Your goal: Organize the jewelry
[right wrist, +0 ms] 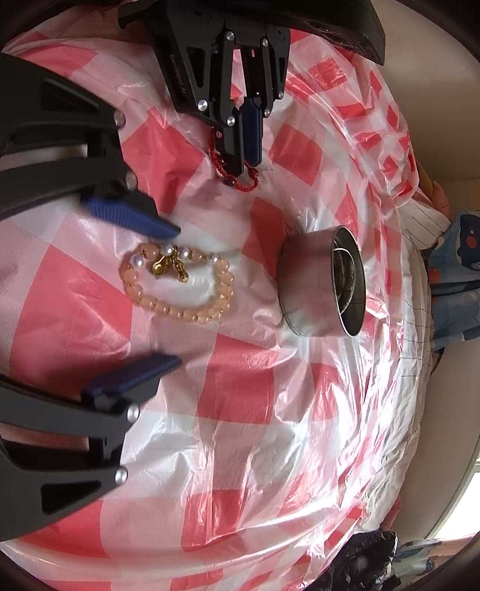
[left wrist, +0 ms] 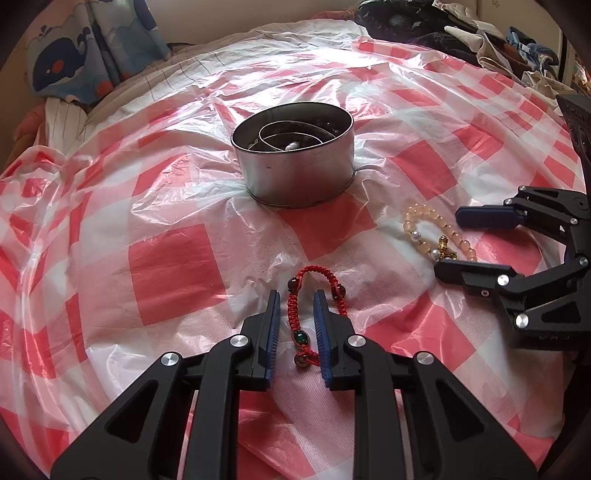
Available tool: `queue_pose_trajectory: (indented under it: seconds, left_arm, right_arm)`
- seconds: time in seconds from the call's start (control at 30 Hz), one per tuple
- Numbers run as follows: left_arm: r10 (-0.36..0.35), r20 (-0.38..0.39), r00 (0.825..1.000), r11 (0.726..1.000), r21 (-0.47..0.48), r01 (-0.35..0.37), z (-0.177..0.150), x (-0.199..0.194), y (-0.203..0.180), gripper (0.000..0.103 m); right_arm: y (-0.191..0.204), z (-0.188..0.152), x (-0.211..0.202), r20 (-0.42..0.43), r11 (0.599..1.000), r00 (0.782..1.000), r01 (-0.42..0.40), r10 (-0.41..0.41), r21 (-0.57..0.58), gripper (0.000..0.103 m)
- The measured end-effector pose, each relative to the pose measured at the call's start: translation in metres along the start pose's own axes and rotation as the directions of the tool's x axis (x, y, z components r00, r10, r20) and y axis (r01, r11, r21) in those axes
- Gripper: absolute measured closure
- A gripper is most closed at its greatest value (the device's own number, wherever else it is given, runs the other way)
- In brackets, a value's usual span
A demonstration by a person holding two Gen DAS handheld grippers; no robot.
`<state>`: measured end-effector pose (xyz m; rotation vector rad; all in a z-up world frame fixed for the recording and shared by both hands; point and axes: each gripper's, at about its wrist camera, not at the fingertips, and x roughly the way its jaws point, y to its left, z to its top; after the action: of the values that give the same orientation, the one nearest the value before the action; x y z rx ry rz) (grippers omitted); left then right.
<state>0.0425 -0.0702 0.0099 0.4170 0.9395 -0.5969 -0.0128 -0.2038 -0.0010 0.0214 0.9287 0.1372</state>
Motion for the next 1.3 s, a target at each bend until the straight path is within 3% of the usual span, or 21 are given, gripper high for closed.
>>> queue_pose_trajectory:
  seconds: [0.07, 0.13, 0.2, 0.27, 0.37, 0.47, 0.6, 0.67, 0.7, 0.73, 0.87, 0.93, 1.07, 1.1, 1.2, 1.3]
  left_arm:
    - [-0.001, 0.0, 1.0, 1.0, -0.001, 0.001, 0.0, 0.0, 0.0, 0.085]
    - [0.0, 0.0, 1.0, 1.0, 0.0, 0.0, 0.0, 0.0, 0.0, 0.085]
    - [0.001, 0.0, 1.0, 1.0, 0.0, -0.001, 0.0, 0.0, 0.0, 0.085]
    - [0.001, 0.007, 1.0, 1.0, -0.003, -0.001, 0.0, 0.0, 0.001, 0.086]
    - [-0.007, 0.046, 0.999, 1.0, -0.023, 0.008, 0.002, -0.008, 0.005, 0.098]
    - [-0.023, 0.085, 0.996, 0.998, -0.058, 0.028, 0.005, -0.016, 0.011, 0.099]
    - [-0.015, 0.07, 0.997, 0.998, -0.062, 0.019, 0.005, -0.012, 0.012, 0.099]
    - [-0.014, 0.07, 0.997, 0.998, -0.055, 0.018, 0.005, -0.012, 0.01, 0.099]
    - [-0.014, 0.069, 0.998, 0.998, -0.055, 0.018, 0.005, -0.012, 0.01, 0.099]
    - [-0.015, 0.066, 0.998, 0.998, -0.056, 0.018, 0.005, -0.011, 0.01, 0.099]
    - [-0.005, 0.045, 0.999, 0.998, -0.059, 0.008, 0.004, -0.006, 0.01, 0.098]
    - [-0.002, 0.038, 0.999, 0.999, -0.054, 0.004, 0.003, -0.005, 0.009, 0.098]
    - [0.001, 0.042, 0.999, 0.998, -0.057, 0.001, 0.003, -0.005, 0.01, 0.098]
    - [0.002, 0.039, 0.999, 0.998, -0.058, 0.0, 0.003, -0.005, 0.01, 0.097]
    - [-0.003, 0.031, 1.0, 0.998, -0.059, 0.004, 0.003, -0.002, 0.01, 0.09]
    - [0.005, 0.021, 1.0, 0.999, -0.048, -0.004, 0.002, 0.001, 0.006, 0.081]
  right_arm:
    - [0.0, 0.0, 0.0, -0.003, 1.0, 1.0, -0.023, 0.023, 0.006, 0.06]
    - [0.0, -0.001, -0.001, -0.005, 0.999, 0.999, -0.039, 0.039, 0.011, 0.077]
    - [0.0, -0.001, -0.002, -0.003, 0.998, 0.998, -0.055, 0.055, 0.017, 0.085]
    - [0.001, -0.001, -0.004, 0.007, 0.998, 0.998, -0.058, 0.058, 0.019, 0.087]
    - [-0.002, 0.0, -0.011, 0.038, 0.997, 0.997, -0.066, 0.065, 0.033, 0.095]
    - [-0.005, 0.001, -0.015, 0.056, 0.997, 0.996, -0.067, 0.064, 0.046, 0.095]
    - [-0.003, 0.001, -0.012, 0.045, 0.999, 0.998, -0.037, 0.036, 0.035, 0.094]
    - [-0.005, 0.002, -0.011, 0.045, 0.999, 0.999, -0.027, 0.025, 0.043, 0.08]
    - [-0.005, 0.002, -0.011, 0.047, 0.999, 0.999, -0.021, 0.019, 0.045, 0.055]
    - [-0.005, 0.002, -0.012, 0.054, 0.999, 0.999, -0.012, 0.01, 0.042, 0.042]
    - [0.0, 0.002, -0.004, 0.027, 1.0, 1.0, 0.012, -0.012, 0.01, 0.045]
    - [-0.002, 0.001, -0.002, 0.013, 1.0, 1.0, -0.007, 0.007, 0.016, 0.077]
    - [-0.007, 0.001, -0.011, 0.054, 0.998, 0.998, -0.031, 0.028, 0.049, 0.085]
    - [-0.008, 0.002, -0.016, 0.075, 0.998, 0.997, -0.02, 0.016, 0.052, 0.083]
    - [-0.012, 0.005, -0.019, 0.099, 0.997, 0.995, 0.025, -0.031, 0.067, 0.035]
    - [-0.008, 0.003, -0.002, 0.012, 0.998, 0.999, 0.041, -0.042, 0.037, 0.036]
